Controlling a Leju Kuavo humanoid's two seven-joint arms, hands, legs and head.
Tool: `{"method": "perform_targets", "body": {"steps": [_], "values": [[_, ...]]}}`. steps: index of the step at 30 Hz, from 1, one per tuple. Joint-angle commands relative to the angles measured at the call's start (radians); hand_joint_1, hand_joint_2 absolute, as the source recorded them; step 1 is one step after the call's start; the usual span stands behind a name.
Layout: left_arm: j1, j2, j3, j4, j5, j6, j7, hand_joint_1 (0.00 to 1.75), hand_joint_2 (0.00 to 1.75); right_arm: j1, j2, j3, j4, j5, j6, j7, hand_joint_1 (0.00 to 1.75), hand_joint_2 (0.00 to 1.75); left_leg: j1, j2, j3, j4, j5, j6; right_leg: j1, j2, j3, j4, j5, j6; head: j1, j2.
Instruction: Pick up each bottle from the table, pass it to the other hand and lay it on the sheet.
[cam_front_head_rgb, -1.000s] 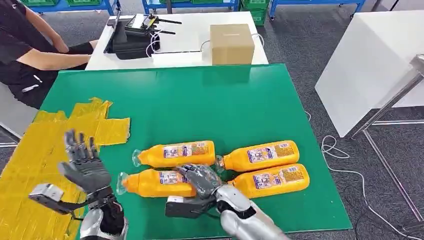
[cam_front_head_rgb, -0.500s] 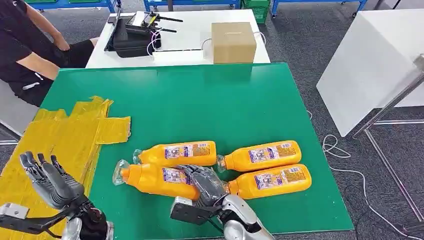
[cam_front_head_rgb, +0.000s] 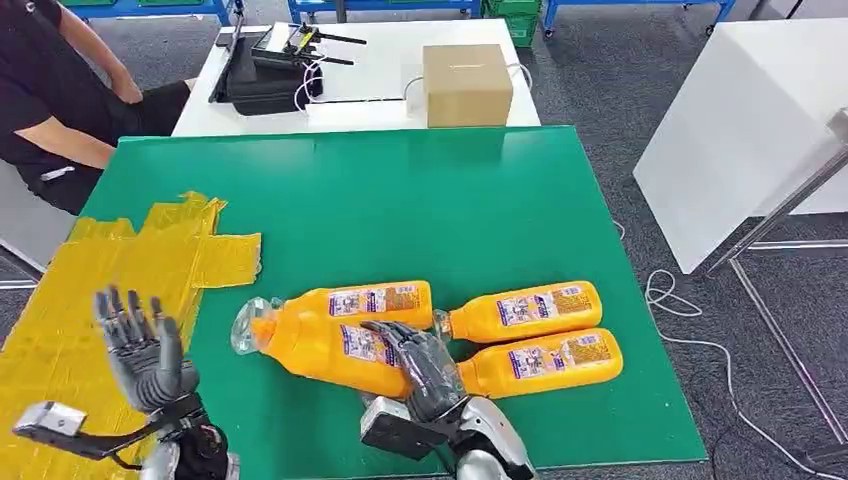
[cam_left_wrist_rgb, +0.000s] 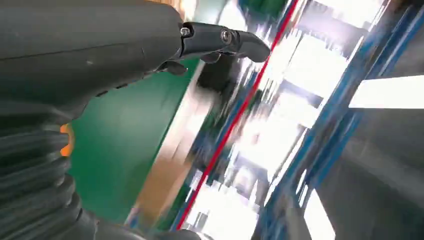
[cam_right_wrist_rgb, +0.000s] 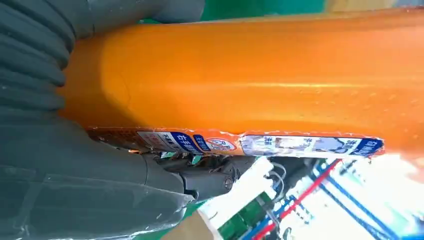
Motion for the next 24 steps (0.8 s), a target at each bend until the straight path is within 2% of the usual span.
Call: {"method": "perform_targets", "body": {"steps": [1, 4, 15, 19, 22, 24], "values": [[-0.003, 0.169, -0.341, 0.210, -0.067, -0.399, 0.003, 0.00, 1.75, -0.083, 0.032, -0.118, 0.052, -0.066, 0.066, -0.063, 1.75, 1.75, 0.000, -0.001, 0.002, -0.002, 0.001, 0.000, -0.001, -0.001, 0.002, -0.002, 0.001, 0.001, 0.000, 0.000], [0.004, 0.186, -0.346, 0.189, -0.044, -0.415, 0.014, 0.00, 1.75, -0.075, 0.041, -0.112, 0.062, -0.065, 0.068, -0.069, 1.75, 1.75, 0.000, 0.003, 0.001, -0.002, 0.000, 0.000, -0.001, 0.002, 0.002, -0.002, 0.001, 0.001, 0.000, 0.000], [0.007, 0.196, -0.344, 0.182, -0.035, -0.435, 0.011, 0.00, 1.75, -0.079, 0.046, -0.124, 0.068, -0.086, 0.076, -0.085, 1.75, 1.75, 0.000, 0.000, -0.001, -0.002, 0.000, 0.000, 0.000, 0.000, 0.001, -0.001, 0.000, 0.001, 0.000, 0.000], [0.001, 0.189, -0.332, 0.182, -0.039, -0.426, 0.005, 0.00, 1.75, -0.105, 0.058, -0.056, 0.133, -0.046, 0.115, -0.064, 1.75, 1.75, 0.000, 0.001, 0.000, -0.002, 0.000, 0.000, 0.000, 0.001, 0.001, -0.001, 0.000, 0.001, 0.000, 0.000], [-0.007, 0.174, -0.303, 0.193, -0.034, -0.410, 0.003, 0.00, 1.75, -0.135, 0.083, 0.046, 0.217, 0.012, 0.151, -0.038, 1.75, 1.75, 0.001, 0.003, 0.001, -0.002, -0.001, -0.001, 0.001, 0.002, 0.002, -0.002, 0.000, 0.001, 0.000, 0.000], [-0.007, 0.174, -0.303, 0.193, -0.034, -0.410, 0.003, 0.00, 1.75, -0.135, 0.083, 0.046, 0.217, 0.012, 0.151, -0.038, 1.75, 1.75, 0.001, 0.003, 0.000, -0.002, 0.000, -0.001, 0.000, 0.003, 0.001, -0.002, 0.001, 0.000, 0.000, 0.000]]}}
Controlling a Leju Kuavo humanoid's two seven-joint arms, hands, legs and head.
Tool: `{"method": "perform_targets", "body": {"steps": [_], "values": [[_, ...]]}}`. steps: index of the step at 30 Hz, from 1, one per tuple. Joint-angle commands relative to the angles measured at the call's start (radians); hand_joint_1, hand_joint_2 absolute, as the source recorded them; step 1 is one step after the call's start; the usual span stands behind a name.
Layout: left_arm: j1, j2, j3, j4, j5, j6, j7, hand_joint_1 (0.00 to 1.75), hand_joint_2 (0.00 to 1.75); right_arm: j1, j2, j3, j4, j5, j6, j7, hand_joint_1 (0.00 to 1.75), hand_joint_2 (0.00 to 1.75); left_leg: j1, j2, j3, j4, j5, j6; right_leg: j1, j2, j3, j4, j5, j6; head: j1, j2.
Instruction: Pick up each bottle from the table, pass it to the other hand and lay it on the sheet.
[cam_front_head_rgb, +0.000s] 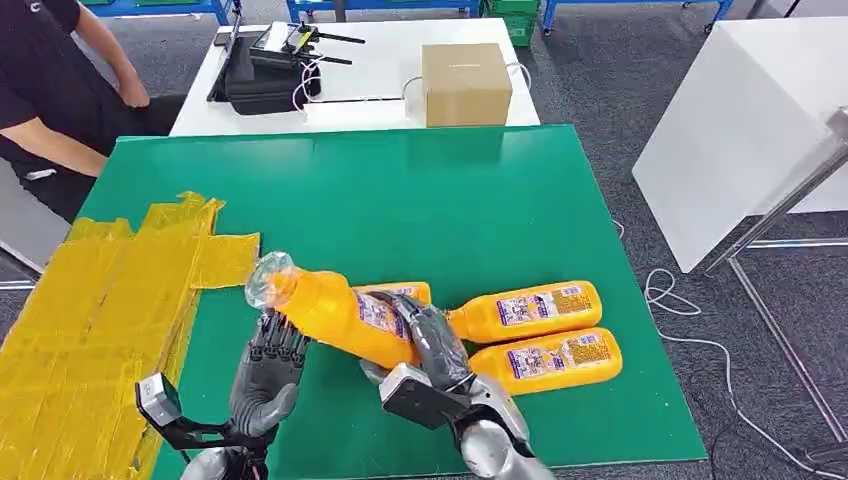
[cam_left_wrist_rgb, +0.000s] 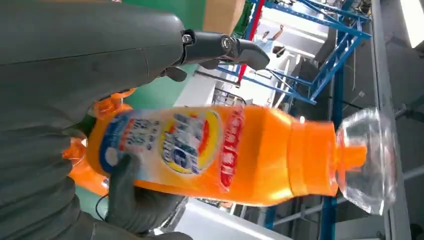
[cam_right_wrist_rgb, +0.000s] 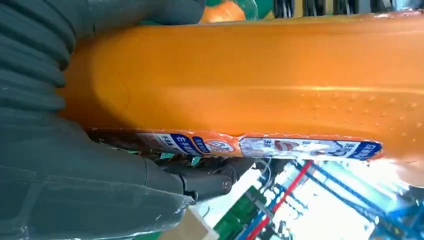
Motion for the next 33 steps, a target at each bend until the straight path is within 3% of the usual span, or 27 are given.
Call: {"method": "perform_targets", "body": {"steps": [1, 13, 23, 24, 33], "values": [[-0.028, 0.015, 0.013, 0.061, 0.002, 0.022, -0.002, 0.00, 1.75, -0.084, 0.030, 0.149, 0.200, 0.068, 0.035, 0.035, 1.75, 1.75, 0.000, 0.001, 0.002, -0.001, 0.000, 0.000, 0.000, 0.001, 0.001, -0.001, 0.000, 0.000, 0.000, 0.000], [-0.027, 0.014, 0.013, 0.061, 0.002, 0.022, -0.002, 0.00, 1.75, -0.089, 0.023, 0.146, 0.200, 0.068, 0.035, 0.035, 1.75, 1.75, 0.000, 0.000, 0.002, -0.001, 0.000, 0.000, 0.000, 0.000, 0.001, -0.001, 0.000, 0.001, 0.000, 0.000], [-0.040, -0.028, 0.063, 0.058, -0.049, 0.119, -0.008, 0.00, 1.75, -0.149, 0.061, 0.331, 0.359, 0.095, 0.087, 0.064, 1.75, 1.75, 0.002, 0.000, 0.004, -0.002, 0.000, -0.001, 0.002, -0.001, 0.004, -0.003, 0.000, 0.001, 0.000, 0.000], [-0.038, -0.035, 0.073, 0.057, -0.047, 0.121, -0.010, 1.75, 1.75, -0.151, 0.060, 0.333, 0.361, 0.091, 0.082, 0.068, 1.75, 1.75, 0.002, 0.000, 0.005, -0.003, 0.000, -0.001, 0.002, -0.001, 0.005, -0.003, 0.000, 0.001, 0.000, 0.000], [-0.043, -0.047, 0.084, 0.056, -0.056, 0.117, -0.026, 1.75, 1.75, -0.160, 0.046, 0.316, 0.359, 0.074, 0.077, 0.077, 1.75, 1.75, 0.001, -0.003, 0.004, -0.002, 0.000, -0.001, 0.002, -0.003, 0.003, -0.002, -0.001, 0.001, 0.000, 0.000]]}}
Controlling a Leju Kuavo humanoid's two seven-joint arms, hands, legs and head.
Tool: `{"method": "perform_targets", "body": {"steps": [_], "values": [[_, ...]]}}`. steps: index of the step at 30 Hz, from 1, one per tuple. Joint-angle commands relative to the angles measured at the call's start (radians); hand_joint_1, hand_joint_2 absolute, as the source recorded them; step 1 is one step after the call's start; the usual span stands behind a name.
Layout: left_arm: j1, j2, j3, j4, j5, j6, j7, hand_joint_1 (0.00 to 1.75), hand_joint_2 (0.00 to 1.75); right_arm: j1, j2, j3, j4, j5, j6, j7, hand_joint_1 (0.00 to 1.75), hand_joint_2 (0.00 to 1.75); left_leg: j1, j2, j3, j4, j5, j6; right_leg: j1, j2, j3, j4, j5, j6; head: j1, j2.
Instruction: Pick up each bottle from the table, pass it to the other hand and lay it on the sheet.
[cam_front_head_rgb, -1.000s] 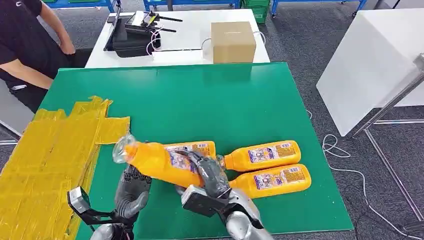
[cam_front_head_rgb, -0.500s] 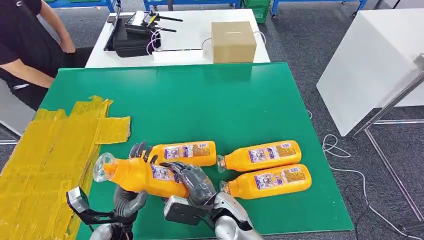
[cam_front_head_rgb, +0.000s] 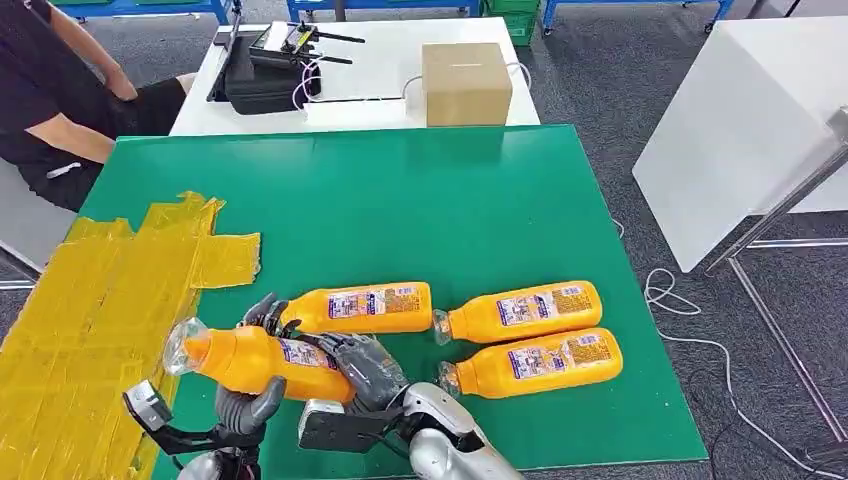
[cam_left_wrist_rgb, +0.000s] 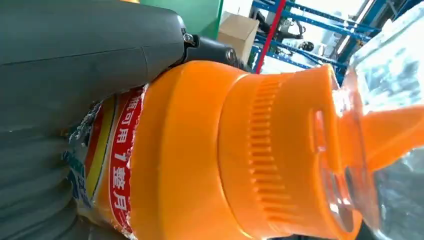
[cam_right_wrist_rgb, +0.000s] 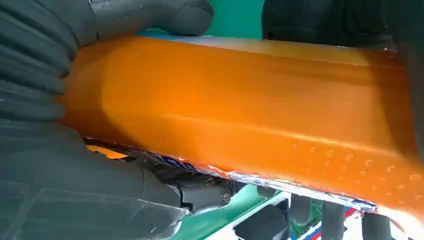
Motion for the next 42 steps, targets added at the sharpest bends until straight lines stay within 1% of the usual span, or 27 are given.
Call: {"method": "perform_targets", "body": {"steps": [1, 6, 7, 10, 11, 12, 13, 16, 19, 20, 21, 23, 25, 26, 27, 28, 29, 32, 33, 34, 35, 36, 37, 38, 42], "values": [[-0.058, -0.026, 0.016, 0.041, -0.006, -0.002, 0.000, 1.75, 1.75, -0.021, -0.020, 0.068, 0.085, -0.003, 0.009, 0.000, 1.75, 1.75, 0.001, -0.003, 0.003, -0.002, 0.000, 0.000, 0.001, -0.004, 0.005, -0.003, -0.001, 0.001, 0.000, 0.000], [-0.059, -0.032, 0.020, 0.036, -0.005, -0.004, -0.003, 1.75, 1.75, -0.023, -0.022, 0.058, 0.084, -0.010, 0.007, 0.004, 1.75, 1.75, 0.001, -0.003, 0.003, -0.001, 0.000, -0.001, 0.001, -0.004, 0.004, -0.003, 0.000, 0.001, 0.000, 0.000], [-0.058, -0.032, 0.021, 0.034, -0.005, -0.004, -0.003, 1.75, 1.75, -0.022, -0.023, 0.055, 0.083, -0.011, 0.005, 0.005, 1.75, 1.75, 0.000, -0.002, 0.001, -0.001, 0.000, 0.000, 0.000, -0.003, 0.002, -0.001, 0.000, 0.000, 0.000, 0.000], [-0.048, -0.038, 0.027, 0.006, -0.002, -0.007, -0.005, 1.75, 1.75, -0.017, -0.026, 0.026, 0.067, -0.008, -0.031, 0.012, 1.75, 1.75, 0.001, -0.003, 0.002, -0.001, 0.000, -0.001, 0.001, -0.003, 0.003, -0.002, 0.000, 0.001, 0.000, 0.000], [-0.042, -0.038, 0.027, -0.008, -0.001, -0.007, -0.003, 1.75, 1.75, -0.008, -0.027, 0.006, 0.048, -0.007, -0.057, 0.011, 0.37, 1.75, 0.001, -0.003, 0.003, -0.001, 0.000, -0.001, 0.002, -0.003, 0.004, -0.003, 0.000, 0.001, 0.000, 0.000], [-0.033, -0.039, 0.031, -0.032, -0.012, 0.012, -0.002, 1.75, 1.75, 0.001, -0.032, -0.012, 0.022, -0.003, -0.075, 0.010, 0.00, 1.75, 0.001, -0.003, 0.002, -0.001, 0.000, -0.001, 0.001, -0.004, 0.003, -0.002, 0.000, 0.001, 0.000, 0.000], [-0.025, -0.038, 0.036, -0.065, -0.037, 0.046, -0.004, 1.75, 1.75, 0.013, -0.042, -0.051, -0.018, -0.006, -0.109, 0.017, 0.00, 1.75, 0.001, -0.003, 0.001, 0.000, 0.000, 0.000, 0.001, -0.004, 0.002, -0.001, -0.001, 0.001, 0.000, 0.000], [-0.012, -0.032, 0.039, -0.100, -0.034, 0.048, 0.007, 1.75, 1.75, 0.021, -0.059, -0.069, -0.063, -0.005, -0.094, 0.023, 0.00, 1.75, 0.001, -0.002, 0.000, 0.000, 0.000, 0.000, 0.001, -0.003, 0.001, -0.001, 0.000, 0.001, 0.000, 0.000], [-0.012, -0.033, 0.039, -0.100, -0.034, 0.048, 0.007, 1.75, 1.75, 0.024, -0.057, -0.068, -0.063, -0.005, -0.094, 0.023, 0.00, 1.75, 0.000, -0.002, 0.001, 0.000, 0.000, 0.000, 0.000, -0.002, 0.001, -0.001, 0.000, 0.001, 0.000, 0.000], [-0.013, -0.034, 0.040, -0.097, -0.041, 0.057, 0.007, 1.75, 1.75, 0.026, -0.053, -0.072, -0.061, -0.001, -0.100, 0.024, 0.00, 0.00, 0.001, -0.002, 0.002, -0.001, -0.001, 0.000, 0.001, -0.002, 0.003, -0.002, 0.000, 0.001, 0.000, 0.000], [-0.007, -0.032, 0.043, -0.119, -0.082, 0.102, -0.004, 1.75, 1.75, 0.036, -0.052, -0.099, -0.079, 0.000, -0.132, 0.023, 0.00, 0.00, 0.000, -0.001, 0.001, -0.001, 0.000, 0.000, 0.000, -0.001, 0.002, -0.001, 0.000, 0.001, 0.000, 0.000], [0.023, -0.016, 0.061, -0.222, -0.169, 0.217, -0.001, 1.75, 1.75, 0.068, -0.078, -0.176, -0.185, -0.010, -0.183, 0.013, 0.00, 0.00, 0.001, -0.002, 0.001, 0.000, -0.001, 0.000, 0.000, -0.002, 0.002, -0.001, -0.001, 0.001, 0.000, 0.000], [0.057, 0.004, 0.083, -0.352, -0.271, 0.323, 0.006, 1.75, 1.75, 0.102, -0.113, -0.247, -0.312, -0.006, -0.196, 0.014, 0.00, 0.00, 0.001, -0.002, 0.000, 0.001, -0.001, 0.000, 0.001, -0.002, 0.001, 0.000, -0.001, 0.001, 0.000, 0.000], [0.065, 0.012, 0.092, -0.401, -0.341, 0.383, 0.019, 1.75, 1.75, 0.110, -0.127, -0.272, -0.350, 0.021, -0.200, 0.024, 0.00, 0.00, 0.001, -0.002, -0.001, 0.001, -0.001, 0.000, 0.001, -0.002, 0.000, 0.000, -0.001, 0.001, 0.000, 0.000], [0.073, 0.022, 0.098, -0.452, -0.437, 0.466, 0.046, 1.75, 1.75, 0.113, -0.144, -0.296, -0.382, 0.064, -0.199, 0.050, 0.00, 0.00, 0.001, -0.002, -0.001, 0.002, -0.002, 0.000, 0.001, -0.002, 0.000, 0.000, -0.001, 0.001, 0.000, 0.000], [0.072, 0.025, 0.105, -0.483, -0.632, 0.623, 0.072, 1.75, 1.75, 0.115, -0.153, -0.318, -0.400, 0.097, -0.202, 0.064, 0.00, 0.00, 0.001, -0.002, -0.002, 0.002, -0.002, 0.000, 0.001, -0.002, 0.000, 0.000, -0.001, 0.001, 0.000, 0.000], [0.074, 0.025, 0.104, -0.509, -0.738, 0.716, 0.105, 1.75, 1.75, 0.116, -0.160, -0.335, -0.412, 0.119, -0.197, 0.071, 0.00, 0.00, 0.002, -0.002, -0.001, 0.002, -0.002, 0.000, 0.001, -0.002, 0.000, 0.000, -0.001, 0.001, 0.000, 0.000], [0.089, 0.066, 0.083, -0.538, -1.000, 0.895, 0.208, 1.75, 1.75, 0.103, -0.178, -0.358, -0.415, 0.158, -0.181, 0.095, 0.00, 0.00, 0.001, -0.002, -0.001, 0.001, -0.001, 0.000, 0.001, -0.002, 0.001, 0.000, -0.001, 0.001, 0.000, 0.000], [0.085, 0.080, 0.074, -0.525, -1.072, 0.928, 0.237, 1.75, 1.75, 0.091, -0.181, -0.357, -0.402, 0.161, -0.176, 0.101, 0.00, 1.75, 0.001, -0.002, 0.000, 0.001, -0.001, 0.000, 0.001, -0.002, 0.001, 0.000, -0.001, 0.001, 0.000, 0.000], [0.069, 0.095, 0.066, -0.489, -1.186, 0.962, 0.287, 1.75, 1.75, 0.069, -0.186, -0.350, -0.373, 0.171, -0.165, 0.118, 0.00, 1.75, 0.001, -0.001, 0.000, 0.000, -0.001, 0.000, 0.001, -0.001, 0.001, -0.001, 0.000, 0.001, 0.000, 0.000], [0.057, 0.106, 0.058, -0.463, -1.227, 0.962, 0.314, 1.75, 1.75, 0.058, -0.186, -0.348, -0.357, 0.170, -0.162, 0.120, 0.00, 1.75, 0.001, 0.000, 0.000, 0.000, -0.001, 0.000, 0.001, 0.000, 0.002, -0.001, 0.000, 0.001, 0.000, 0.000], [0.032, 0.137, 0.039, -0.405, -1.284, 0.928, 0.369, 1.75, 1.75, 0.040, -0.185, -0.344, -0.326, 0.170, -0.156, 0.123, 0.00, 1.75, 0.000, -0.001, 0.000, -0.001, 0.000, 0.000, 0.000, -0.002, 0.002, -0.002, 0.000, 0.001, 0.000, 0.000], [0.004, 0.160, 0.026, -0.339, -1.339, 0.935, 0.403, 1.75, 1.75, 0.025, -0.182, -0.341, -0.299, 0.168, -0.150, 0.124, 0.00, 1.75, 0.000, -0.002, 0.000, -0.001, 0.000, 0.000, -0.001, -0.002, 0.002, -0.001, 0.000, 0.001, 0.000, 0.000], [-0.009, 0.168, 0.024, -0.299, -1.377, 0.960, 0.426, 1.75, 1.75, 0.014, -0.181, -0.334, -0.282, 0.168, -0.145, 0.124, 0.00, 1.75, 0.000, -0.003, 0.001, -0.002, 0.001, -0.001, 0.000, -0.003, 0.003, -0.002, 0.001, 0.001, 0.000, 0.000], [-0.019, 0.177, 0.022, -0.265, -1.388, 0.968, 0.434, 1.75, 1.75, 0.007, -0.179, -0.329, -0.268, 0.168, -0.144, 0.123, 0.00, 1.75, 0.000, -0.001, 0.001, -0.002, 0.001, 0.000, -0.001, -0.001, 0.002, -0.001, 0.000, 0.000, 0.000, 0.000]]}}
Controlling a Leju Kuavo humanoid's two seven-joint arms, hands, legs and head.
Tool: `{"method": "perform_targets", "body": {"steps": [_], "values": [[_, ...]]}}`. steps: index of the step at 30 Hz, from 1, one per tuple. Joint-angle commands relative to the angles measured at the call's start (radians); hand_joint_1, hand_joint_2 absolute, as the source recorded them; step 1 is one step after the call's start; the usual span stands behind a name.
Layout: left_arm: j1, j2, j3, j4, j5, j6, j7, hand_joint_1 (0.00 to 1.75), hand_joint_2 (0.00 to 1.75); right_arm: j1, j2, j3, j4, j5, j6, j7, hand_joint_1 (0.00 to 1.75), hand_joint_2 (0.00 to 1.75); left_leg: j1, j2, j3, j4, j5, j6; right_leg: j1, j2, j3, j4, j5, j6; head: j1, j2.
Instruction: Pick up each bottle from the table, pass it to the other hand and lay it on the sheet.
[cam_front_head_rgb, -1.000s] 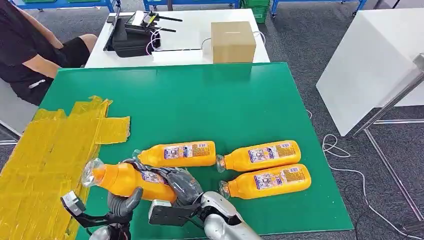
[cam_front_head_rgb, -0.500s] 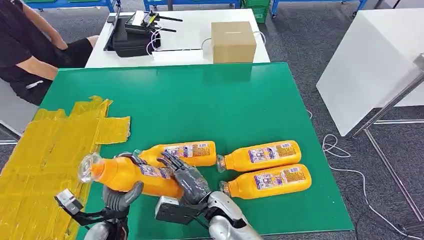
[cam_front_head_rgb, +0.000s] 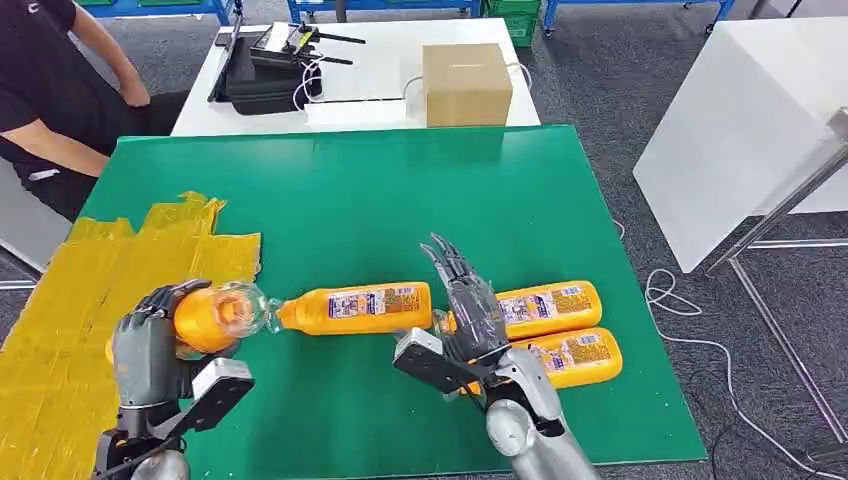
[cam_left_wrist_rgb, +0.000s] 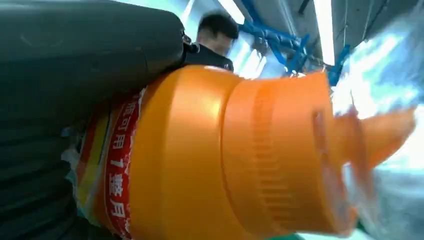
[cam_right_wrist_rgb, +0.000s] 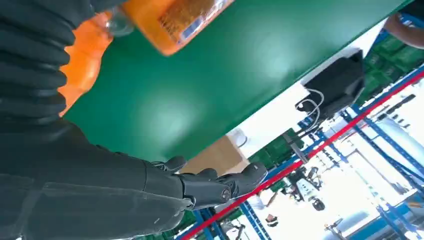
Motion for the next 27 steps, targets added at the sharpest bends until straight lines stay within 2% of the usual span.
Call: {"method": "perform_targets", "body": {"steps": [1, 5, 7, 8, 11, 19, 22, 27], "values": [[-0.081, 0.103, -0.046, 0.178, -0.066, 0.025, 0.051, 1.75, 1.75, -0.081, -0.040, -0.010, 0.089, -0.001, 0.016, 0.006, 0.00, 1.75, 0.001, -0.001, 0.003, -0.002, 0.001, -0.001, 0.001, -0.001, 0.003, -0.003, 0.001, 0.001, 0.000, 0.000], [-0.088, 0.140, -0.062, 0.208, -0.150, 0.009, 0.116, 1.75, 1.75, -0.101, -0.047, 0.005, 0.108, -0.003, 0.028, 0.025, 0.00, 1.75, 0.001, -0.001, 0.004, -0.002, 0.000, 0.000, 0.001, -0.001, 0.003, -0.001, 0.000, 0.001, 0.000, 0.000], [-0.135, 0.176, -0.062, 0.329, -0.189, -0.008, 0.146, 1.75, 1.75, -0.151, -0.046, 0.012, 0.179, -0.010, 0.042, 0.039, 0.00, 1.75, 0.000, -0.001, 0.005, -0.002, 0.001, 0.000, 0.000, -0.001, 0.003, -0.002, 0.000, 0.001, 0.000, 0.000], [-0.159, 0.186, -0.062, 0.381, -0.187, -0.007, 0.145, 1.75, 1.75, -0.171, -0.042, 0.014, 0.211, -0.013, 0.049, 0.042, 0.00, 0.00, 0.000, -0.001, 0.004, -0.002, 0.001, 0.000, 0.000, -0.001, 0.003, -0.001, 0.000, 0.001, 0.000, 0.000], [-0.222, 0.202, -0.058, 0.532, -0.182, -0.015, 0.144, 1.75, 1.75, -0.226, -0.027, 0.024, 0.293, -0.019, 0.067, 0.035, 0.00, 0.00, -0.001, -0.001, 0.004, -0.002, 0.002, -0.001, -0.001, -0.001, 0.003, -0.001, 0.001, 0.001, 0.000, 0.000], [-0.238, 0.196, -0.055, 0.572, -0.185, -0.022, 0.147, 1.75, 1.75, -0.233, -0.026, 0.040, 0.308, -0.023, 0.075, 0.035, 0.00, 0.00, 0.001, -0.001, 0.004, -0.001, 0.000, -0.001, 0.000, -0.001, 0.003, -0.001, 0.000, 0.001, 0.000, 0.000], [-0.292, 0.203, -0.015, 0.694, -0.150, -0.005, 0.150, 1.75, 1.75, -0.257, -0.020, 0.069, 0.357, -0.026, 0.084, 0.033, 0.00, 0.00, 0.000, 0.000, 0.004, -0.002, 0.001, -0.001, 0.000, -0.001, 0.003, -0.001, 0.000, 0.001, 0.000, 0.000], [-0.402, 0.212, 0.117, 0.887, -0.001, 0.023, 0.051, 1.75, 1.75, -0.295, -0.004, 0.108, 0.444, -0.033, 0.079, 0.019, 0.00, 0.00, 0.002, 0.000, 0.004, -0.002, 0.002, -0.002, 0.002, 0.000, 0.004, -0.002, 0.002, 0.001, 0.000, 0.000]]}}
